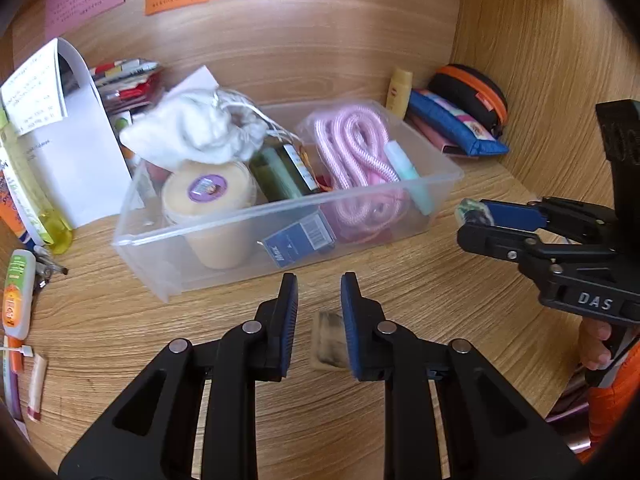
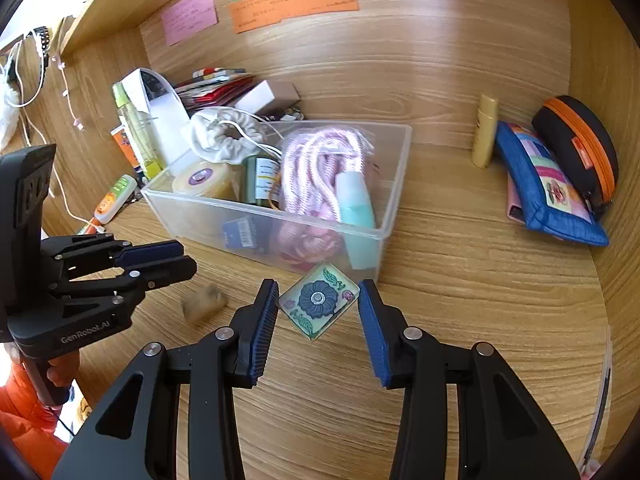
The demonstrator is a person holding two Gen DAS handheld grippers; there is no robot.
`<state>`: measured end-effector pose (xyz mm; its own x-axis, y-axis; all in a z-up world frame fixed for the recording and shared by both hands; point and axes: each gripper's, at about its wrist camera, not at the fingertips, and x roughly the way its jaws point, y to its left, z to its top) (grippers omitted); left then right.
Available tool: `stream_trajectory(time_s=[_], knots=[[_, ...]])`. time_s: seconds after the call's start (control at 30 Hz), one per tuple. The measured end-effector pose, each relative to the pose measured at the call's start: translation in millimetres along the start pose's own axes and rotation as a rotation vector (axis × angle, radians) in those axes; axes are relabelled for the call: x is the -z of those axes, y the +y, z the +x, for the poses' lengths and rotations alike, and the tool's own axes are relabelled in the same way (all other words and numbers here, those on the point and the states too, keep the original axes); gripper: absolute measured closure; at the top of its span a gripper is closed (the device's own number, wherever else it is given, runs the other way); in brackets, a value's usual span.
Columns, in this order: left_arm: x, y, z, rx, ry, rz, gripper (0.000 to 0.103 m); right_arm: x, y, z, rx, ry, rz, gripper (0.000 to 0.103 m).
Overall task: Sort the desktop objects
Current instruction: 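Carry the tan block and floral tile into the clear box and release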
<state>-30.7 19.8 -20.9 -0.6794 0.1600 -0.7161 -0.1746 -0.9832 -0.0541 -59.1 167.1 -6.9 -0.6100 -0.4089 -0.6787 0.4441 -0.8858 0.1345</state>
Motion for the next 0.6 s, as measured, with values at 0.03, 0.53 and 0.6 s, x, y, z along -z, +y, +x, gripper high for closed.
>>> stream_trajectory(time_s=[0.03,0.53,0.6], knots=[[0,2,-4,-0.003,-0.008,-0.002,0.082,-1,2,0,0.000,-0.001,-0.005,0.065],[22,-7,43,0.009,0.161,0.045,0.063,-25,9,-1,0.005,-0.054,-0.015,0.065],[22,-11,43,0.003,0.147,0.068,0.068,-33,10,-1,0.012,-0.070,-0.025,0.065]])
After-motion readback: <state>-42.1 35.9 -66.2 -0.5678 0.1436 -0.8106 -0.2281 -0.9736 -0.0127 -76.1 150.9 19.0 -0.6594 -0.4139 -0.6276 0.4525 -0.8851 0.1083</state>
